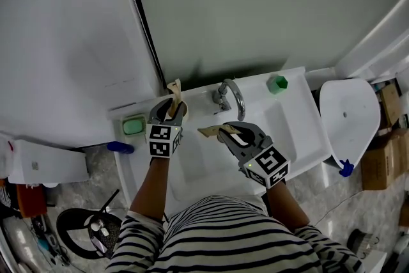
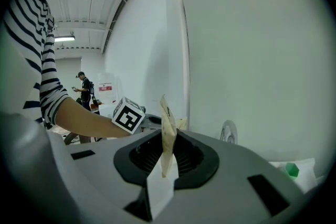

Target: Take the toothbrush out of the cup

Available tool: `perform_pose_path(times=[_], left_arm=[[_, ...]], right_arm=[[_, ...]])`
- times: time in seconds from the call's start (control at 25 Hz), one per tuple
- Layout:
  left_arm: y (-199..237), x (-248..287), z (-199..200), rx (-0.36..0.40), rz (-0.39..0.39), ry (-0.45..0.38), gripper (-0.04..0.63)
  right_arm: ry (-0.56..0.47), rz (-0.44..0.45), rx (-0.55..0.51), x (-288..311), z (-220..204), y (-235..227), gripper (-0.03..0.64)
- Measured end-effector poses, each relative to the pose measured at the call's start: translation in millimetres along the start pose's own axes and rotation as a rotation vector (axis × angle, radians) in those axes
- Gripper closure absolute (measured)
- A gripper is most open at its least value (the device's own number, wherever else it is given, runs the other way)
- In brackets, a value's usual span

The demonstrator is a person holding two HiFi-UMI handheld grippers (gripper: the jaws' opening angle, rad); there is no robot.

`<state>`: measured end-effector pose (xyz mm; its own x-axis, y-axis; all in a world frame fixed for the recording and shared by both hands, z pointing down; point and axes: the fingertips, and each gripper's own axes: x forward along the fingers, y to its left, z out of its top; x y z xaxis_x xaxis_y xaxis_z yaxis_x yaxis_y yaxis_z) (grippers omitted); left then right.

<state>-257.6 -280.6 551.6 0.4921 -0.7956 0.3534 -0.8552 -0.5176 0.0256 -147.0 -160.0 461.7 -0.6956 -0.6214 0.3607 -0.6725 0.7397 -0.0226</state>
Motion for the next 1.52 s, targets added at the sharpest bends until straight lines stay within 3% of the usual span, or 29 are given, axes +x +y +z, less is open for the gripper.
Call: perform_pose_path(times=[0.48, 0.64, 0.84, 1.2, 1.52], left_arm=[[7.2, 27.0, -11.5, 0.007, 0.019, 0.108, 0.456], [10.3, 30.0, -12.8, 0.008, 0.031, 0.114, 0.505], [13.1, 29.6, -13.6, 0.003, 0.041, 0.107, 0.565], [21.1, 22.7, -6.6, -0.003, 0.072, 0.081, 0.575], [17.0, 0.3, 23.9, -0.012, 0.058, -0.008, 0.577]], right_arm=[[0.008, 0.008, 0.004, 8.4, -1.0, -3.0, 0.561], [0.014, 0.008, -0.001, 9.8, -1.2, -4.2, 0.561], [0.025, 0.005, 0.001, 11.8, -2.5, -5.9, 0.561], [0.027, 0.009, -0.006, 11.4, -1.5, -3.8, 0.561], [0.011, 0.002, -0.01, 8.3, 2.5, -1.1, 0.561]])
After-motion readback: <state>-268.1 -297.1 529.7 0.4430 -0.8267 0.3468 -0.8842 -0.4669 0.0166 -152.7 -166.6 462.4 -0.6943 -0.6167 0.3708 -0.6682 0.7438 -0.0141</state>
